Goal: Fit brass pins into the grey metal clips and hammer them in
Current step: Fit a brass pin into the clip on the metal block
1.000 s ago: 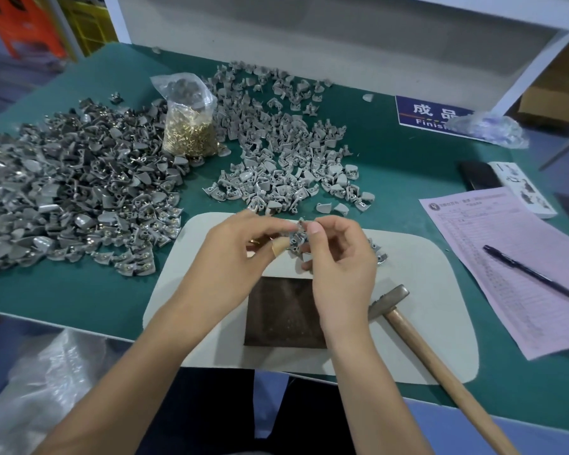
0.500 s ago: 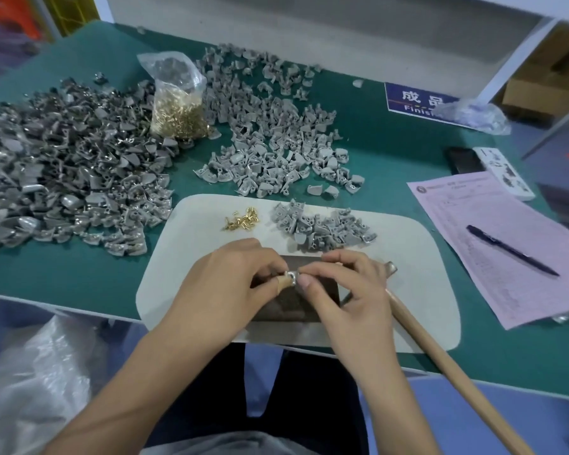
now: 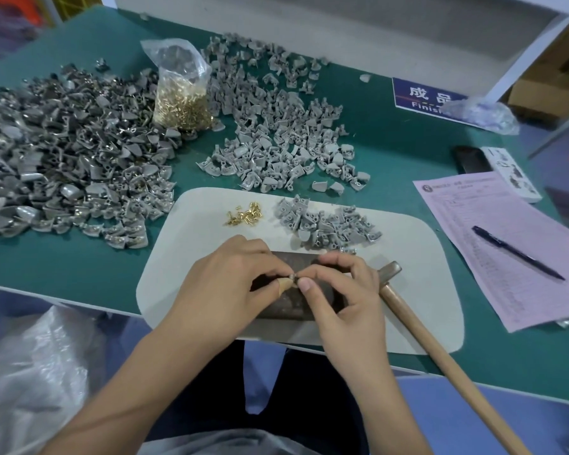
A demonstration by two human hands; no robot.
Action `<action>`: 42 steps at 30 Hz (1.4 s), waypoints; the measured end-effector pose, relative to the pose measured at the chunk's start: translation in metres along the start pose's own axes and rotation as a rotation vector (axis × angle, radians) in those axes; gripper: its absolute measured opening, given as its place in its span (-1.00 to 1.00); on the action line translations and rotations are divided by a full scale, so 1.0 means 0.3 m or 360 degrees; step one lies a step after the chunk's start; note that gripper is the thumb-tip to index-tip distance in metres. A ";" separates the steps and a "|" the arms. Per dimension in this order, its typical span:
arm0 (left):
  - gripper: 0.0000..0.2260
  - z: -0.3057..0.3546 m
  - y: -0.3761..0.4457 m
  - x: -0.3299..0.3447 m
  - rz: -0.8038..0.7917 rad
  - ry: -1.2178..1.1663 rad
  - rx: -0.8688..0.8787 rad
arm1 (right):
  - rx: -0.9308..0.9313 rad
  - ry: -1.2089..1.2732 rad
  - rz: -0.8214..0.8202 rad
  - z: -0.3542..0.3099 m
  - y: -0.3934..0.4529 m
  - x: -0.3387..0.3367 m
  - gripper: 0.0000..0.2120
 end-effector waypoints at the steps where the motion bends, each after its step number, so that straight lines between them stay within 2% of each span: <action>1: -0.92 0.000 0.000 0.001 0.0010 0.0007 0.0001 | -0.0006 -0.0004 0.0018 0.000 -0.002 0.000 -0.82; 13: -0.91 -0.024 -0.005 0.013 0.0048 -0.0087 -0.0057 | -0.0020 -0.0040 0.0002 -0.008 0.010 0.009 -0.86; 18: -0.93 -0.024 -0.007 0.007 0.0058 -0.0088 -0.0079 | -0.0069 -0.0146 0.0080 -0.006 0.006 -0.003 -0.86; 24: -0.93 -0.019 -0.006 0.005 0.0050 -0.0064 -0.0090 | -0.0072 -0.0157 0.0090 -0.006 0.008 -0.005 -0.84; 28: -0.93 -0.001 -0.007 0.005 0.0059 0.0070 -0.0037 | -0.0121 -0.0290 0.0088 -0.026 0.016 -0.020 -0.90; 31: -0.95 0.006 -0.010 0.009 0.0080 0.0119 0.0010 | -0.0156 -0.0415 0.0040 -0.046 0.029 -0.029 -0.88; 38: -0.85 -0.010 -0.040 0.045 0.0182 -0.0106 -0.0060 | -0.0191 -0.0569 -0.0179 -0.075 0.051 -0.027 -0.88; 42: -0.87 -0.015 -0.046 0.052 0.0203 -0.0142 -0.0093 | -0.0211 -0.0532 -0.0210 -0.065 0.054 -0.022 -0.89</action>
Point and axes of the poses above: each hand's wrist, its own y-axis towards the middle knuckle, its own x-axis out of the palm, z = x × y, the point moved 6 cm from there along y, towards the middle knuckle, and after that the axes turned 8 degrees about -y, right-handed, at the moved point
